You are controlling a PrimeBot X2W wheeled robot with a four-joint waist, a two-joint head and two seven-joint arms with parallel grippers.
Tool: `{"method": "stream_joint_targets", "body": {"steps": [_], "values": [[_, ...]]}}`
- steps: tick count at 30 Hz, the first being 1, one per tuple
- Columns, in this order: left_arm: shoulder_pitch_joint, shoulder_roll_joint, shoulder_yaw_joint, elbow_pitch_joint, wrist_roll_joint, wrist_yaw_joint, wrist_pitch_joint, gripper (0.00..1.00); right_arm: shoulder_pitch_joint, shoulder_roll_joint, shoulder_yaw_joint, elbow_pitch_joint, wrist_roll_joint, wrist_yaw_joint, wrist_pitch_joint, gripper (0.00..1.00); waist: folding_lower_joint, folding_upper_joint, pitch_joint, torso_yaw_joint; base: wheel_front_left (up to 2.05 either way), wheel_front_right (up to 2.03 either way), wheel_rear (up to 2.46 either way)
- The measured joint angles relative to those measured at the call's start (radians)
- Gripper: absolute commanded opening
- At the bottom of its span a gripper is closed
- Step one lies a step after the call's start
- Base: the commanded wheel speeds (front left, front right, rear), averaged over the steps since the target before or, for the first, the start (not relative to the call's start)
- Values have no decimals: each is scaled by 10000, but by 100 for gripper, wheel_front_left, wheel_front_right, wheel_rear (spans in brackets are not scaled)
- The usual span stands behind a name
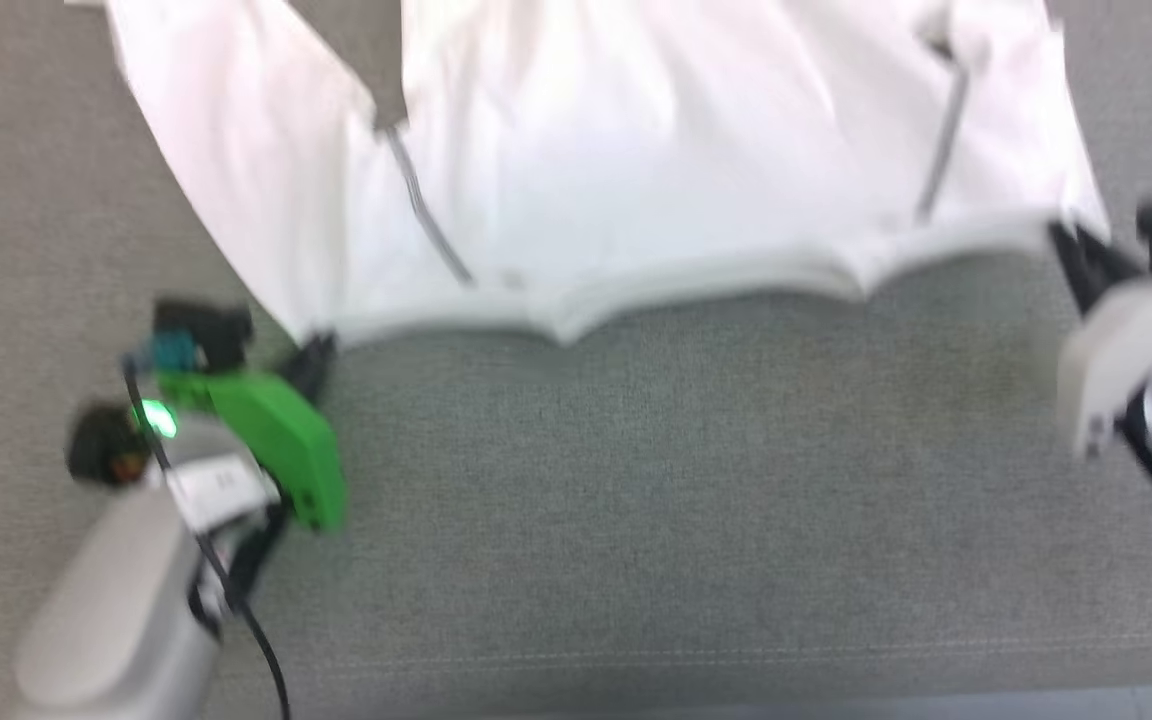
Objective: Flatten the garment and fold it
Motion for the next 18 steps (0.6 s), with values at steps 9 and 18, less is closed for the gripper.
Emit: {"method": "stream_joint_targets", "body": {"steps": [9, 18], "values": [[2473, -236, 75, -915, -779, 625, 203, 0, 3195, 1396, -1551, -1225, -433, 0, 403, 0, 0, 0, -1083, 140, 0, 0, 0], [3806, -430, 148, -1233, -1275, 1267, 328, 0, 4909, 3030, -2468, -1511, -671, 0, 907, 0, 0, 0, -1640, 371, 0, 0, 0]]}}
